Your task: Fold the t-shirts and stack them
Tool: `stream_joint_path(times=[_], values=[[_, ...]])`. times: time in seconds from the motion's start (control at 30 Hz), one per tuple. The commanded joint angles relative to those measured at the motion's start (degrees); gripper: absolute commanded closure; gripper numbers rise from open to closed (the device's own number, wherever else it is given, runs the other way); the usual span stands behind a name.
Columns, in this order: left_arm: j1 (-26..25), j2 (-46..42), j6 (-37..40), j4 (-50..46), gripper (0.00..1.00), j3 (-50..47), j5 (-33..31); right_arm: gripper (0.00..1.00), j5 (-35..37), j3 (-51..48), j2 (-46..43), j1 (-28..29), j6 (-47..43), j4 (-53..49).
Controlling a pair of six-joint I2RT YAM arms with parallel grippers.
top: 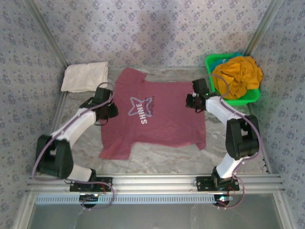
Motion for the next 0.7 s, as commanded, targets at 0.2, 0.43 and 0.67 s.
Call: stream_joint_path(times=[0.2, 0.43, 0.67], values=[[3.8, 20.2, 5.8, 12.8, 0.85, 11.9, 7.1, 1.00, 7.9, 18.4, 16.8, -0.7, -2.7, -14.0], [5.3, 31.6, 1.5, 13.3, 0.92, 17.7, 11.2, 1.00, 6.3, 29.9, 28.1, -1.0, -3.3, -18.7], [6.8, 38.7, -2.6, 11.9, 0.99, 23.3, 13.9, 1.00, -2.0, 40.3, 38.6, -2.7, -1.3, -19.9]])
